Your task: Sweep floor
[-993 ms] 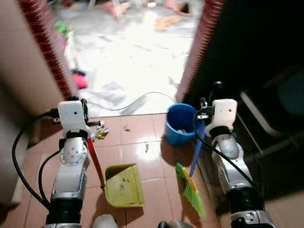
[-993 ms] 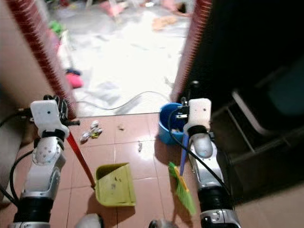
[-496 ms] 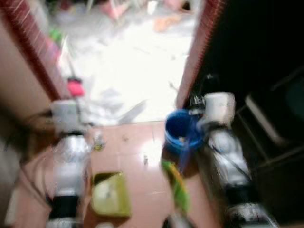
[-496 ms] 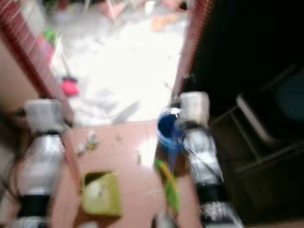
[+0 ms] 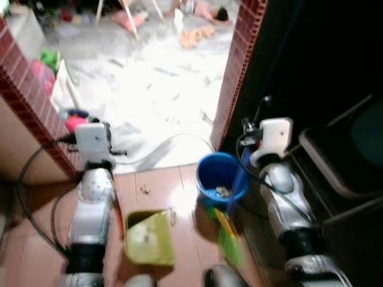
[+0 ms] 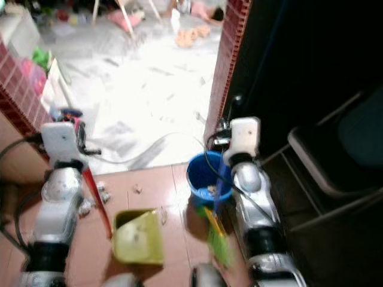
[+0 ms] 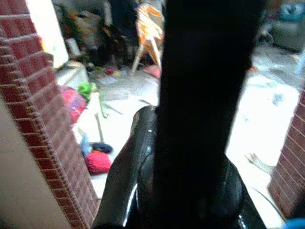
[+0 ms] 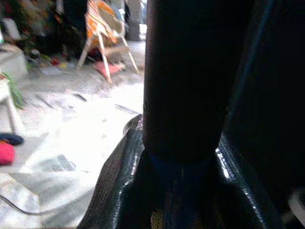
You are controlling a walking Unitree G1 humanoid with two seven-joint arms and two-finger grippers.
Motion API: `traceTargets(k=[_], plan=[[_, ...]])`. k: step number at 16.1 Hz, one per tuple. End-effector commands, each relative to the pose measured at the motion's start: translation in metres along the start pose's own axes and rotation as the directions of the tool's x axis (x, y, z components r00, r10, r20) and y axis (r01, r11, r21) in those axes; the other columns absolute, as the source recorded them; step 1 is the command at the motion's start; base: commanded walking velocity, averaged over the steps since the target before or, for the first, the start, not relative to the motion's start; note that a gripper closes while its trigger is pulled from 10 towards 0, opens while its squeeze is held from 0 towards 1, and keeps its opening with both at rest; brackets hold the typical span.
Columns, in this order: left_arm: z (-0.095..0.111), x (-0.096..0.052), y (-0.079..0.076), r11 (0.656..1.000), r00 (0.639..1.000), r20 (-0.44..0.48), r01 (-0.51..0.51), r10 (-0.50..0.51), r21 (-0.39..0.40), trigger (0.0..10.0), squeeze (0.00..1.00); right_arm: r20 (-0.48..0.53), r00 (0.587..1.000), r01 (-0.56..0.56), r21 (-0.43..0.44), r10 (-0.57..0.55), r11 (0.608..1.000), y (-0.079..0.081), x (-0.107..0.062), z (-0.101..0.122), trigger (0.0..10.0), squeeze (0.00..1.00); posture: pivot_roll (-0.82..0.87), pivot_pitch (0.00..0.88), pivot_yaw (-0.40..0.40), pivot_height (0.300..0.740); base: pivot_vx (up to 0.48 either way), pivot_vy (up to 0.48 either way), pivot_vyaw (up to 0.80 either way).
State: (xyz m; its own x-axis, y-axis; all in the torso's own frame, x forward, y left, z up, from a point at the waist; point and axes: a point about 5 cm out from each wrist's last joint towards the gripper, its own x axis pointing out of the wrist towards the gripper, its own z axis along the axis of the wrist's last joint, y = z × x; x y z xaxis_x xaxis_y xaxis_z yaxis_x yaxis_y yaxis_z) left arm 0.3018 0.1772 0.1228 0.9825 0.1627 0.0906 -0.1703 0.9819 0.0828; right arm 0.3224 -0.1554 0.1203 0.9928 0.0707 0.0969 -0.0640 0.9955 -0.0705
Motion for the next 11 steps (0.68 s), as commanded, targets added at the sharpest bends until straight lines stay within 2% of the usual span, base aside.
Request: traceTargets(k=[1, 2, 11], plan=[[0.0113, 0.0026, 0.0044, 1.000, 0.999, 0.048, -0.007, 0.008, -0.010, 10.0, 0.00, 0.027, 1.000, 0.004, -0.015, -0.004, 1.000, -0.0005, 0.0027, 0.0062, 10.0, 0.00, 0.00, 0.057, -0.028, 0.740, 0.000, 0.000, 0.00], [0.0111, 0.0024, 0.0058, 1.000, 0.999, 0.047, -0.007, 0.008, -0.009, 10.0, 0.00, 0.024, 1.000, 0.005, -0.015, -0.005, 1.000, -0.0002, 0.0025, 0.0054, 10.0, 0.00, 0.00, 0.057, -0.028, 0.740, 0.000, 0.000, 0.00], [0.0091, 0.0028, -0.0012, 0.999, 0.999, 0.018, 0.038, -0.038, -0.030, 10.0, 0.00, 0.020, 0.999, -0.027, 0.001, 0.027, 1.000, 0.0072, 0.0037, 0.0043, 10.0, 0.00, 0.00, 0.060, -0.027, 0.740, 0.000, 0.480, 0.00]])
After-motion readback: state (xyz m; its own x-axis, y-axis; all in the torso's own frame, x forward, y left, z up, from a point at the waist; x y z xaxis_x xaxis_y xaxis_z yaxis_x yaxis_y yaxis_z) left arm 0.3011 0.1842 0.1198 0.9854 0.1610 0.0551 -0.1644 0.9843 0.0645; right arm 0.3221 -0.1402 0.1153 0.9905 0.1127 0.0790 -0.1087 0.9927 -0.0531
